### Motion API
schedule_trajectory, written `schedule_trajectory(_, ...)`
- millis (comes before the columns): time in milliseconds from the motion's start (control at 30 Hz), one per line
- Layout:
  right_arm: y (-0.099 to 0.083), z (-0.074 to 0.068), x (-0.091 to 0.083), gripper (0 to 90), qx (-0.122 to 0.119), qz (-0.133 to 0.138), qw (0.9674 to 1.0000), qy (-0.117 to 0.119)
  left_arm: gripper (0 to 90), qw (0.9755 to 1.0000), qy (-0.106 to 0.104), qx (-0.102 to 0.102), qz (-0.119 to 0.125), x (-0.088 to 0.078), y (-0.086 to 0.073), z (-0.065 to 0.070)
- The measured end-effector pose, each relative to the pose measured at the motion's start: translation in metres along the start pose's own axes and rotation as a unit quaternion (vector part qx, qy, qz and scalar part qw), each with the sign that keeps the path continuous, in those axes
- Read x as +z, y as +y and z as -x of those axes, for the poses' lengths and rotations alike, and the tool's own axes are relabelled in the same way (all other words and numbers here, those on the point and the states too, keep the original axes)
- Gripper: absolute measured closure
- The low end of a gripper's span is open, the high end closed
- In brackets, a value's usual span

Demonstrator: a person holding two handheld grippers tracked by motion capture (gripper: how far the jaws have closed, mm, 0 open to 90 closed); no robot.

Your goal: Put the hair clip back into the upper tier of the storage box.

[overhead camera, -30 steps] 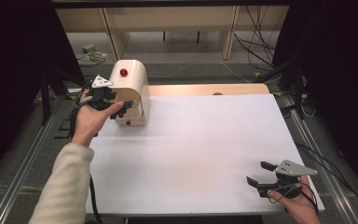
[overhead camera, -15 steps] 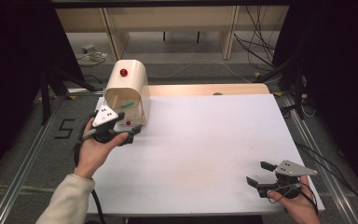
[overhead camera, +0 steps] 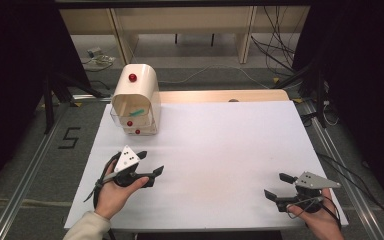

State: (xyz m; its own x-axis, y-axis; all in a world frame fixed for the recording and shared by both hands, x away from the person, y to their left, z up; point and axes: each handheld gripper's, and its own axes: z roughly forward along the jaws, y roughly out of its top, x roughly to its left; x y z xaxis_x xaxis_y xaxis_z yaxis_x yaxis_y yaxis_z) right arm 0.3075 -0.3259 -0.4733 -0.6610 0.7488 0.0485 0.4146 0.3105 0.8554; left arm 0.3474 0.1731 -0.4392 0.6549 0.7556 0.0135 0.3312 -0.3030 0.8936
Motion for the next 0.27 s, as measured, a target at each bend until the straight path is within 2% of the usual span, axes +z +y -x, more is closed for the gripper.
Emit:
schedule_trajectory(167,0.000,0.000,0.000,16.8,-0.001,0.000,1.0000,0.001,22.1,0.9999,-0.013,-0.004,-0.001,0.000,-0.009,0.015)
schedule_trajectory(267,0.000,-0.001,0.000,16.8,0.000,0.000,1.0000,0.001,19.6,0.9987,-0.050,-0.005,-0.005,0.004,-0.009,0.029)
